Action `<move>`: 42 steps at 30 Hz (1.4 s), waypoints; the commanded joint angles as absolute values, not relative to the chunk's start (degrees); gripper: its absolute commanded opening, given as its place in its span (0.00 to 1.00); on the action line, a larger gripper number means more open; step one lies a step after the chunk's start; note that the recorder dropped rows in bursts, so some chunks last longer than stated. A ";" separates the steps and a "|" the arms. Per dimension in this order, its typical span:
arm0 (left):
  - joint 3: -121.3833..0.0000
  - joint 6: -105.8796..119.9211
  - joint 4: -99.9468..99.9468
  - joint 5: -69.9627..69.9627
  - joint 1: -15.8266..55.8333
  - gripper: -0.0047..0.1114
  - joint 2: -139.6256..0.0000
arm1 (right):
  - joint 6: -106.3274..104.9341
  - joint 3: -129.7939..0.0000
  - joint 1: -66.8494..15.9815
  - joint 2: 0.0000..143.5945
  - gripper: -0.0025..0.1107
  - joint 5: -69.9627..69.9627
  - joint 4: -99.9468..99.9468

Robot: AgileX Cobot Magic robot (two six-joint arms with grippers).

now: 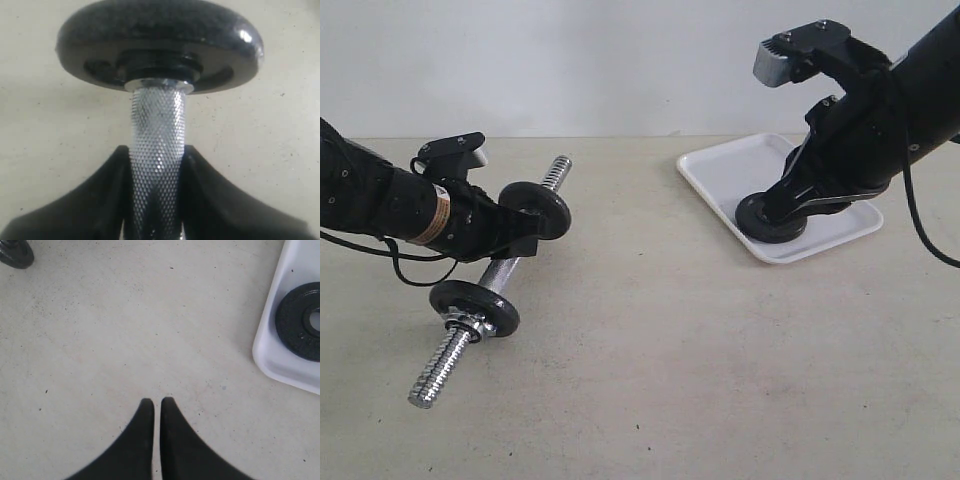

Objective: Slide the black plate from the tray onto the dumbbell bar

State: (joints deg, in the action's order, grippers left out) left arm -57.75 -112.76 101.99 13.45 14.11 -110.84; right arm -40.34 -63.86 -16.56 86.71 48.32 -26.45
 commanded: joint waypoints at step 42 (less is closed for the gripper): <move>-59.06 -110.61 99.95 17.11 14.27 0.41 -105.59 | -37.91 -63.97 -16.65 86.72 0.02 46.69 -26.53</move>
State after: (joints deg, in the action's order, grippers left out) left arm -58.96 -111.70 100.26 16.79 14.11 -107.50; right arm -37.87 -63.86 -16.56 86.71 47.03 -26.45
